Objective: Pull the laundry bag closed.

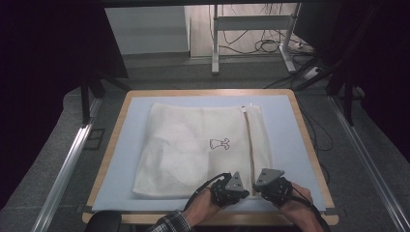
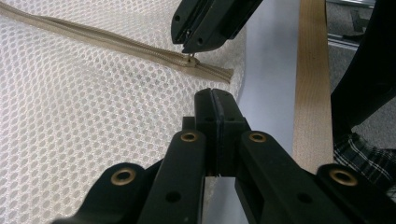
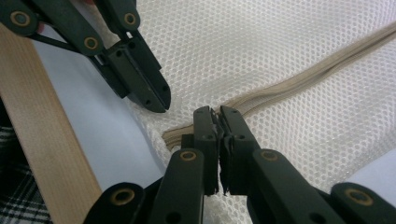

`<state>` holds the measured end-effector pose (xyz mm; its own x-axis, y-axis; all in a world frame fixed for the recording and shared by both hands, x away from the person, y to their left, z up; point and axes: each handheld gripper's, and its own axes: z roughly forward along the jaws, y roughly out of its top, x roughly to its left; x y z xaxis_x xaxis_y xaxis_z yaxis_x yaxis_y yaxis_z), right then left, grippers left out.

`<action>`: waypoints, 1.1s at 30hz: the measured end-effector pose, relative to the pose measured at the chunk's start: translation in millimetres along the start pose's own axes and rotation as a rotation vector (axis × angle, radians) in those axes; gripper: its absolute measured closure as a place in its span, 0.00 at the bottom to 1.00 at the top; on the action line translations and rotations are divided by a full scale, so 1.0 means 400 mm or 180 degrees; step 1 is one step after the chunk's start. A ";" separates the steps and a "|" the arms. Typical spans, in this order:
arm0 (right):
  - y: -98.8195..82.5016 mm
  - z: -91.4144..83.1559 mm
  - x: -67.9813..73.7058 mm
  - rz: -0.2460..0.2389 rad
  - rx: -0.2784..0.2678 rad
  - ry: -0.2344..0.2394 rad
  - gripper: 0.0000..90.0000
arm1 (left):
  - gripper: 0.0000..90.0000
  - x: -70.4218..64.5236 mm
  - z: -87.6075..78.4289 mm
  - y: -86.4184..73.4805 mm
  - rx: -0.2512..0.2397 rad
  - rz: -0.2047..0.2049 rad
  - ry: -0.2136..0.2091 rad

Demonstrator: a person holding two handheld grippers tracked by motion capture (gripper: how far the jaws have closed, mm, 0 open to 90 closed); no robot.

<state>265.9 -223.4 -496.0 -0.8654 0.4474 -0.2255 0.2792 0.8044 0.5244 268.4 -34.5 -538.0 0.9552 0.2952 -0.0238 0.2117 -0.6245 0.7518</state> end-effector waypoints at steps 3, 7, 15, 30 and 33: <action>0.000 0.002 -0.004 -0.0002 -0.0018 -0.0032 0.95 | 1.00 0.000 0.000 0.000 -0.0002 0.0001 -0.0001; 0.000 0.003 -0.009 0.0053 -0.0034 -0.0026 0.95 | 1.00 0.002 0.000 0.000 0.0003 -0.0008 -0.0012; 0.000 0.011 -0.029 0.0082 -0.0092 -0.0008 0.95 | 1.00 0.001 0.001 -0.001 -0.0023 -0.0026 -0.0022; 0.003 0.026 -0.066 0.0128 -0.0091 -0.0078 0.95 | 1.00 -0.002 0.000 -0.002 -0.0028 -0.0010 -0.0004; 0.003 0.029 -0.072 0.0133 -0.0095 -0.0090 0.95 | 1.00 -0.003 0.000 -0.001 -0.0021 0.0001 0.0007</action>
<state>295.9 -230.9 -498.3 -0.8410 0.4916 -0.2260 0.3019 0.7730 0.5579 267.2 -34.5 -538.4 0.9547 0.2966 -0.0221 0.2100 -0.6197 0.7562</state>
